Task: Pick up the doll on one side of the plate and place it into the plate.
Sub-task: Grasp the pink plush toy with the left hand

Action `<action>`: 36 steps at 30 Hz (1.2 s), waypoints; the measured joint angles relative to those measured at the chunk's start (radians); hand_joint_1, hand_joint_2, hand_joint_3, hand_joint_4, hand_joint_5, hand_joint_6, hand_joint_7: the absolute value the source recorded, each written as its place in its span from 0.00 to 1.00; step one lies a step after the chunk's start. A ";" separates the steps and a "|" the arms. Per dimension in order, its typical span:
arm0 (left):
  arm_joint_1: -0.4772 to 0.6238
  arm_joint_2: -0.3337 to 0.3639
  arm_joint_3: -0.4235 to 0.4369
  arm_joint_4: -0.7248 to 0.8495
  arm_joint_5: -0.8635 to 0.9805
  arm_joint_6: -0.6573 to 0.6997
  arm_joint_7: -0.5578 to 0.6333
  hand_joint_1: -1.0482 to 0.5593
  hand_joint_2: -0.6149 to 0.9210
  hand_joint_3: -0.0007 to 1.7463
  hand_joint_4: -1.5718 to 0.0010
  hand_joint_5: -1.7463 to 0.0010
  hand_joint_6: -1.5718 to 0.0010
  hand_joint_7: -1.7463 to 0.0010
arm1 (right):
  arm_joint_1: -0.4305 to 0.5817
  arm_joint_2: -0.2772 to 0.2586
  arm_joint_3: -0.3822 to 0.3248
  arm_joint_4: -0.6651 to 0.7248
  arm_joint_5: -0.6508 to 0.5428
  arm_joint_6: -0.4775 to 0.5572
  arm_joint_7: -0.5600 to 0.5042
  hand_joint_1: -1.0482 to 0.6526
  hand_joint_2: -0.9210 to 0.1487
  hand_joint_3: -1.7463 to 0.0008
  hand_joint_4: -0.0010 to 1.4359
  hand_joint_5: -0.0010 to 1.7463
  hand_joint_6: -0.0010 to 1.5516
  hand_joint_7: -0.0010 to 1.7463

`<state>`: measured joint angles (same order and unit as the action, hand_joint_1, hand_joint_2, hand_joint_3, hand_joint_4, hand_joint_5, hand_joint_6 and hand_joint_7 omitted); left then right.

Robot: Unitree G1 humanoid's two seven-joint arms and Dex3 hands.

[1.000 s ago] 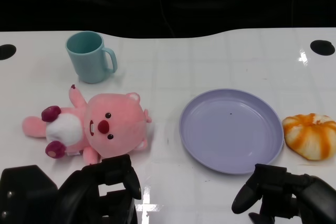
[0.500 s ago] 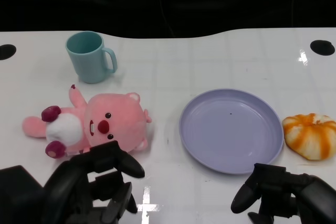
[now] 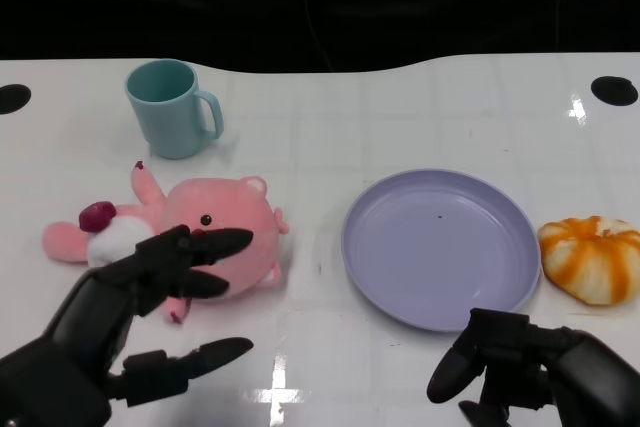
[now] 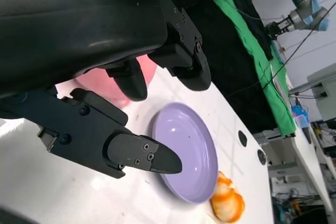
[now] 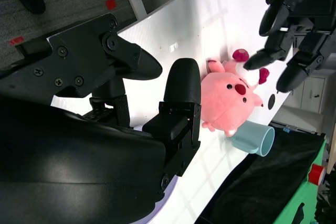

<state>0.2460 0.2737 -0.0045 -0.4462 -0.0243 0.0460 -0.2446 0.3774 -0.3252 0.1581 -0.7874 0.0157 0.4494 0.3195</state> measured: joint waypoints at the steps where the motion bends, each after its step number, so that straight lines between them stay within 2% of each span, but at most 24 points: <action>1: -0.002 0.006 0.001 0.000 0.025 -0.008 0.000 0.29 1.00 0.06 0.96 0.50 0.77 0.90 | -0.001 0.000 0.000 0.000 -0.001 0.000 -0.001 0.54 0.24 0.48 0.43 0.92 0.37 0.72; 6: -0.032 0.063 0.009 -0.002 0.198 -0.050 0.012 0.25 1.00 0.05 1.00 0.54 0.79 0.92 | -0.001 0.001 0.000 0.000 -0.002 0.002 -0.005 0.55 0.22 0.49 0.44 0.92 0.37 0.71; 13: -0.095 0.114 0.021 -0.010 0.364 -0.051 0.027 0.28 1.00 0.02 1.00 0.63 0.79 0.96 | 0.000 0.001 0.000 0.005 -0.002 -0.001 -0.005 0.55 0.22 0.49 0.43 0.92 0.37 0.71; 21: -0.180 0.192 0.026 -0.007 0.585 0.001 0.023 0.25 1.00 0.01 1.00 0.71 0.83 0.99 | -0.001 0.003 0.003 0.006 -0.006 -0.001 -0.007 0.55 0.23 0.49 0.43 0.92 0.37 0.71; 29: -0.291 0.272 -0.034 0.022 0.757 0.100 -0.093 0.25 1.00 0.01 1.00 0.73 0.84 1.00 | -0.001 0.009 0.014 0.005 -0.012 0.000 -0.012 0.55 0.23 0.48 0.43 0.93 0.37 0.71; 36: -0.405 0.307 -0.102 0.178 0.815 0.091 -0.126 0.24 0.99 0.00 0.98 0.70 0.81 0.99 | -0.001 0.009 0.022 -0.012 -0.015 0.006 -0.017 0.55 0.23 0.48 0.43 0.92 0.37 0.72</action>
<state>-0.1591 0.5812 -0.1062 -0.2678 0.7904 0.1366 -0.3704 0.3762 -0.3157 0.1804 -0.7992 0.0011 0.4558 0.3020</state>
